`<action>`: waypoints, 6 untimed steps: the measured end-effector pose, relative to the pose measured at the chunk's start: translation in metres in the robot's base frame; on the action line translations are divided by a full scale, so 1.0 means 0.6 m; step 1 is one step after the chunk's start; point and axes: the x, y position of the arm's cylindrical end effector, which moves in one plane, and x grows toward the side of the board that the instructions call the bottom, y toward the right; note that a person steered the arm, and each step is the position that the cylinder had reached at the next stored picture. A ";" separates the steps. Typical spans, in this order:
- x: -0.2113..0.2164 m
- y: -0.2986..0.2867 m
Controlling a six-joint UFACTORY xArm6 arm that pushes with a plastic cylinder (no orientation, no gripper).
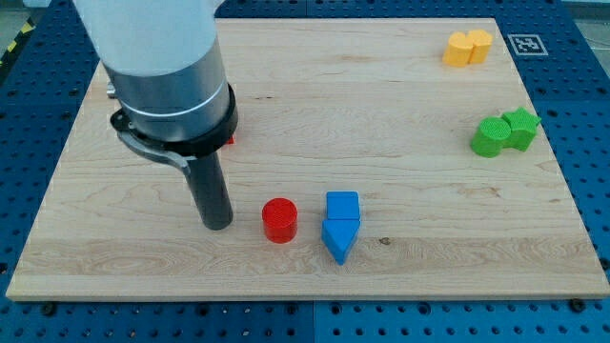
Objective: Move the arm left to the red star
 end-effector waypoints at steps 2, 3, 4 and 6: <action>-0.006 0.089; -0.003 0.129; 0.009 0.127; -0.019 -0.118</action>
